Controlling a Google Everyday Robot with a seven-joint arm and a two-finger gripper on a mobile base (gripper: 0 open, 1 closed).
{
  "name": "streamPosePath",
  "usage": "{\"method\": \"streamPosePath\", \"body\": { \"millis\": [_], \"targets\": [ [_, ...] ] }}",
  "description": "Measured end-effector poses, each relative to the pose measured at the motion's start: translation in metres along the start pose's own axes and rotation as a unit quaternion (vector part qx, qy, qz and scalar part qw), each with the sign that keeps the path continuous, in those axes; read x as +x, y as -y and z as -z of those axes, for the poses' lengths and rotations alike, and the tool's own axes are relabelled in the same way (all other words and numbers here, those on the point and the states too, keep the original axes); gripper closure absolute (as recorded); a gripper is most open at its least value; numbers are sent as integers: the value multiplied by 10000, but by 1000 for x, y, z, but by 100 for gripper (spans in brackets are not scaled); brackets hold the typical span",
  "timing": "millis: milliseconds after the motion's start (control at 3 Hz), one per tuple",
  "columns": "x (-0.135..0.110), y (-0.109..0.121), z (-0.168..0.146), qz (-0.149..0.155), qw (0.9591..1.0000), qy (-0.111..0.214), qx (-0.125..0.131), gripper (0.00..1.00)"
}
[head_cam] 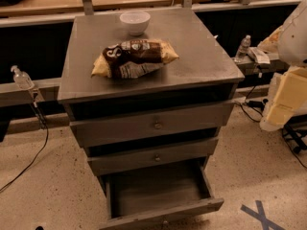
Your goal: Place brown chip bag into bottom drawer
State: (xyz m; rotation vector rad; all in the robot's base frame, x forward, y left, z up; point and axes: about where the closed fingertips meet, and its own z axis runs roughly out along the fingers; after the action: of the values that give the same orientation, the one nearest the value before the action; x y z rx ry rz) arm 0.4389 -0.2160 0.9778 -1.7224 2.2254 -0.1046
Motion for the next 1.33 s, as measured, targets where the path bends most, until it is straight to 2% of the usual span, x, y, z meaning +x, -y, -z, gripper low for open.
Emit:
{"method": "streamPosePath", "body": {
  "millis": [333, 667, 1000, 1333],
  "targets": [
    [0, 0, 0, 0, 10000, 0, 1, 0],
    [-33, 35, -18, 473, 9987, 101, 154, 0],
    [-83, 86, -46, 1013, 9940, 255, 312, 0],
    [-134, 132, -70, 1373, 9884, 455, 460, 0]
  ]
}}
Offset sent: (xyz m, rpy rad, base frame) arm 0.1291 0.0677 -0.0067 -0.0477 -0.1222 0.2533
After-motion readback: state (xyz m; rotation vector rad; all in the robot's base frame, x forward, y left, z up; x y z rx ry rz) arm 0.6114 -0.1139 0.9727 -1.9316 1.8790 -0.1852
